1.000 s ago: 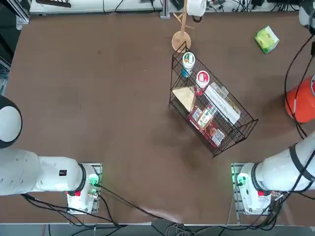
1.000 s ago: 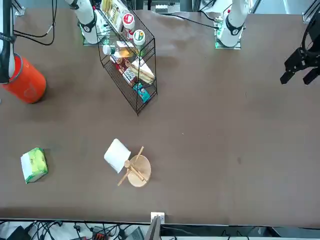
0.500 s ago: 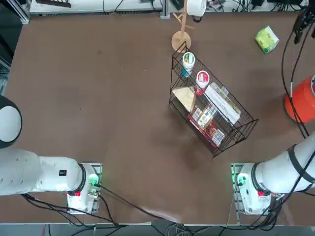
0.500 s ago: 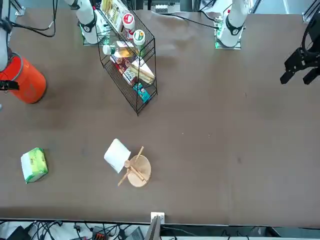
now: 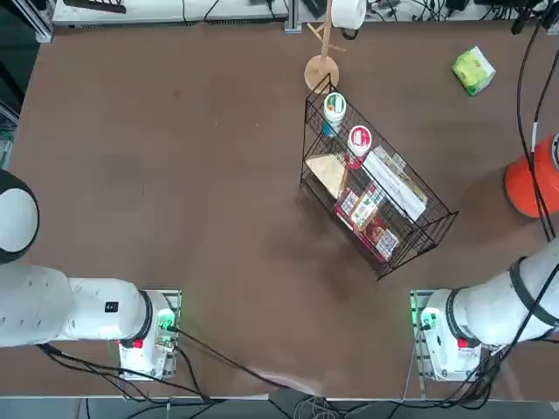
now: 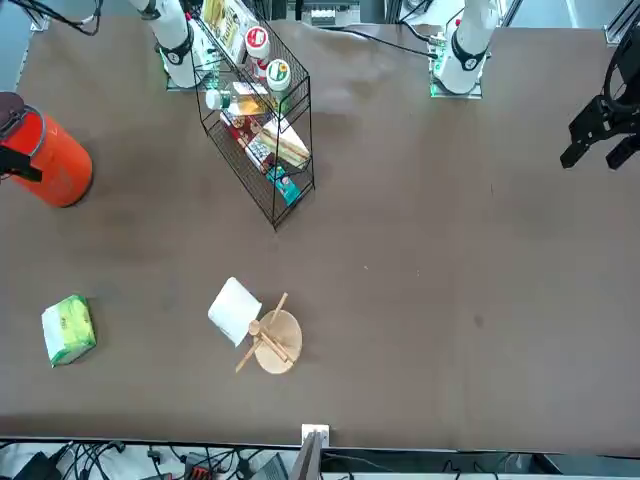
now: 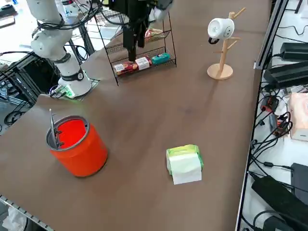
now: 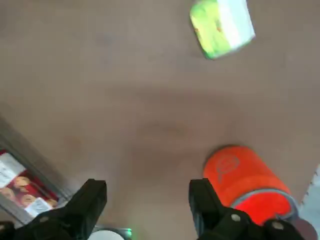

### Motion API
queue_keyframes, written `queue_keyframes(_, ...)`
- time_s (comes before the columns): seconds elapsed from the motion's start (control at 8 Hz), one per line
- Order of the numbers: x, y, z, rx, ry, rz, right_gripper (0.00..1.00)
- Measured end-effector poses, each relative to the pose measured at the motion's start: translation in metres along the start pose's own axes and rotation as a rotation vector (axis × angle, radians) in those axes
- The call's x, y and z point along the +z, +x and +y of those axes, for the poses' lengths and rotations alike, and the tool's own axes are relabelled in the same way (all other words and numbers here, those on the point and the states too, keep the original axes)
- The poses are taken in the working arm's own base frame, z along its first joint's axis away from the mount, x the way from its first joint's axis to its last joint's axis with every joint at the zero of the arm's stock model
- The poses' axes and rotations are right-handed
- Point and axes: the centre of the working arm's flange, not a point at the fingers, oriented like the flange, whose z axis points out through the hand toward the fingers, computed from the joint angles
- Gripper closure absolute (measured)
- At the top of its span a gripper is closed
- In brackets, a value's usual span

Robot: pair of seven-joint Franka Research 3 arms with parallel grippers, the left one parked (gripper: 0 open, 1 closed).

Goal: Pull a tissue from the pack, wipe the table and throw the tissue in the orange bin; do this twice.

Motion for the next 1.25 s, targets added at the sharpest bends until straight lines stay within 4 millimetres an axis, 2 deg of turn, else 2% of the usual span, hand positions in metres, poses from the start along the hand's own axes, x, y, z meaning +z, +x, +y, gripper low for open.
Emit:
queue_keyframes(0.25,-0.034,-0.007,-0.037,0.036,0.033,0.076,0.00)
queue_keyframes(0.5,-0.058,-0.026,-0.077,0.062,0.059,0.115,0.00)
queue_keyframes(0.75,-0.059,-0.054,-0.100,0.050,0.012,0.112,0.00)
queue_keyframes(1.0,-0.050,-0.083,-0.110,0.042,-0.006,0.115,0.00)
queue_keyframes(1.25,-0.052,-0.094,-0.113,0.059,-0.005,0.130,0.00)
